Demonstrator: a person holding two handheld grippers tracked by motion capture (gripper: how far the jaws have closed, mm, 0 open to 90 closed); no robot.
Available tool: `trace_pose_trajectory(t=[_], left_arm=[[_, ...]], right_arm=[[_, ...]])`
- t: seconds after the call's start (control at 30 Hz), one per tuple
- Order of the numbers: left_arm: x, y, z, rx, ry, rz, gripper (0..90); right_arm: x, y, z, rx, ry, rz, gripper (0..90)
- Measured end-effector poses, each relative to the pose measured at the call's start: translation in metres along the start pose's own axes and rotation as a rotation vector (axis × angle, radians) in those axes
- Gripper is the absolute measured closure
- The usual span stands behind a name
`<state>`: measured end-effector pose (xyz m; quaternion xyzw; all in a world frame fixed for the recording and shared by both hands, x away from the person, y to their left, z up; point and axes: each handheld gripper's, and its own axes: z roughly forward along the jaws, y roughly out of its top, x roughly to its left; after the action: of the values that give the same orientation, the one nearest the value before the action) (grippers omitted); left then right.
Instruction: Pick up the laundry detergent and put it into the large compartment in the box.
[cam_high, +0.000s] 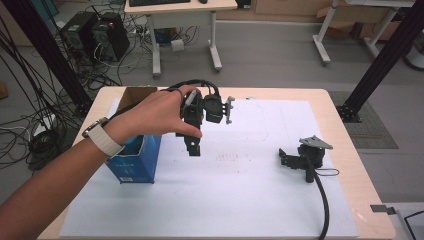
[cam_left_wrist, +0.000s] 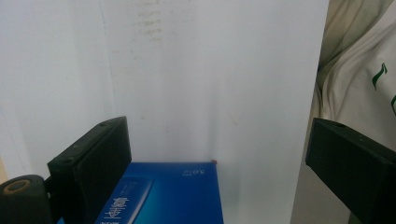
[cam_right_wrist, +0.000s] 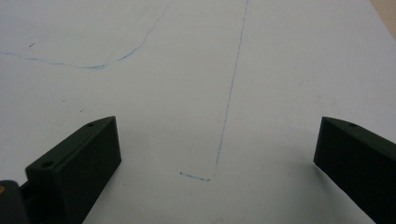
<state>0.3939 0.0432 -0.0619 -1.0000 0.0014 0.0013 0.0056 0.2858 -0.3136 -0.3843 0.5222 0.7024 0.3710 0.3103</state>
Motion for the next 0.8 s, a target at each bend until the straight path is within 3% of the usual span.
trace_pose_trajectory(t=[0.5,0.8], left_arm=[[0.017,-0.007,0.0,0.0,0.002,0.026,7.3],[0.03,-0.013,0.004,-0.005,-0.011,0.018,7.3]], right_arm=[[0.0,0.0,0.0,0.001,0.0,0.001,0.0],[0.0,0.0,0.0,-0.001,-0.001,-0.001,0.0]])
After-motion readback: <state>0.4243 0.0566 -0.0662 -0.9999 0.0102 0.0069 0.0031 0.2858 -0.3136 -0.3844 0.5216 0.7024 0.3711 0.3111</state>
